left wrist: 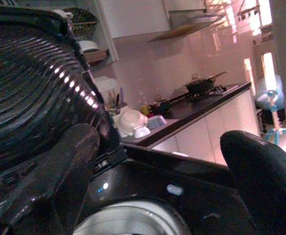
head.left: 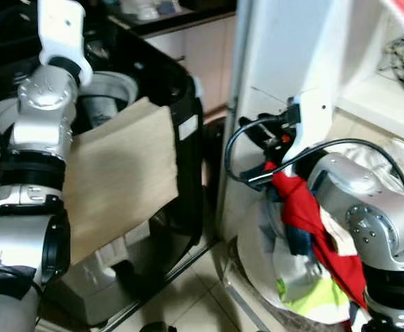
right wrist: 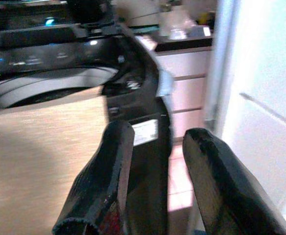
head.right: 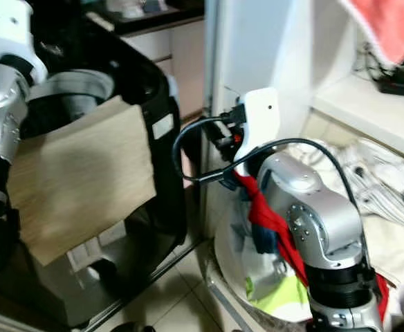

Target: Clothes washing

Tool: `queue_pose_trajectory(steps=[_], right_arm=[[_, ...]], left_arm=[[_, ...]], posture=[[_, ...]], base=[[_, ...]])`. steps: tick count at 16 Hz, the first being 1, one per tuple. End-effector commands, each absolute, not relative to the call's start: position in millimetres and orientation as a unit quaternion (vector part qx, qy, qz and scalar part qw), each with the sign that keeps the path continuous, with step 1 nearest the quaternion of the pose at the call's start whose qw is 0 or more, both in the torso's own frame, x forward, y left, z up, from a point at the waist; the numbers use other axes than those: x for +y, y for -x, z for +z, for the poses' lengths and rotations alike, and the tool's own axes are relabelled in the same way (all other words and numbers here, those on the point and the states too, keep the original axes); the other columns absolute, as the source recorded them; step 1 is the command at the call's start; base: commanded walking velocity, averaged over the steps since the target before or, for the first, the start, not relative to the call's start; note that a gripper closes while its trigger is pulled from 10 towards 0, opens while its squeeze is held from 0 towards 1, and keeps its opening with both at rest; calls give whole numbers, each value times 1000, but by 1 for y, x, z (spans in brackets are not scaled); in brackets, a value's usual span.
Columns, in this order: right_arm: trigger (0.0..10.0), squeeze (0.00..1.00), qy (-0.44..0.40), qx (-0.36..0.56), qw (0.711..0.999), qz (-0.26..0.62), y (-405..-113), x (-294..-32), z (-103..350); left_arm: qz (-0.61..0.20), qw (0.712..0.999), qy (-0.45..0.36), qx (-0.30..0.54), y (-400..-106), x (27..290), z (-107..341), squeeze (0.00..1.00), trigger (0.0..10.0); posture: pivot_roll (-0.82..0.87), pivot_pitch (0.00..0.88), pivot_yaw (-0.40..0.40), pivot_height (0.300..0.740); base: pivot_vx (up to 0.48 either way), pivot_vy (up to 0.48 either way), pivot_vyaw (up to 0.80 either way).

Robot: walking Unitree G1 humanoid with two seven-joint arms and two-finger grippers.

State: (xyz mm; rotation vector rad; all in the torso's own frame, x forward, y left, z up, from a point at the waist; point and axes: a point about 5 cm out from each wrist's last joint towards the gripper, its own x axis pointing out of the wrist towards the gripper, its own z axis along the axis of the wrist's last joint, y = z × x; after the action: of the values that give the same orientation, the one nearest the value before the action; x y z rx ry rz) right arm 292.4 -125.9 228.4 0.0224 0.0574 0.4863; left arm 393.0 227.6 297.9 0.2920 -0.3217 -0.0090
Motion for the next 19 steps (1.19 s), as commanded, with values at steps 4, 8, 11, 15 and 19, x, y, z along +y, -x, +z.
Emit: queue_pose_trajectory(steps=[4, 8, 11, 15, 19], right_arm=[[10000, 0, -13, 15, 971, 237, -293, -127, 232], [10000, 0, 14, -10, 977, 212, -293, -133, 235], [10000, 0, 19, -18, 982, 187, -292, -140, 234], [10000, 1000, 40, -9, 993, 109, -284, -160, 218], [10000, 1000, 43, 1, 995, 85, -273, -163, 205]], left_arm=[[-25, 972, -121, -197, -387, 226, 308, 0, 10000], [-202, 954, -9, -221, -373, 176, 295, 0, 10000], [-326, 923, 29, -202, -353, 137, 278, 0, 10000], [-350, 926, 28, -140, -334, 110, 242, 1000, 10000], [-280, 955, 25, -97, -322, 120, 219, 1000, 10000]], posture=[[-92, 0, 49, 740], [-94, 0, 45, 740], [-98, 0, 42, 740], [-104, 0, 44, 740], [-108, 0, 46, 740]], base=[[0, 0, 0], [0, 0, 0], [0, 0, 0], [0, 0, 0], [0, 0, 0]])
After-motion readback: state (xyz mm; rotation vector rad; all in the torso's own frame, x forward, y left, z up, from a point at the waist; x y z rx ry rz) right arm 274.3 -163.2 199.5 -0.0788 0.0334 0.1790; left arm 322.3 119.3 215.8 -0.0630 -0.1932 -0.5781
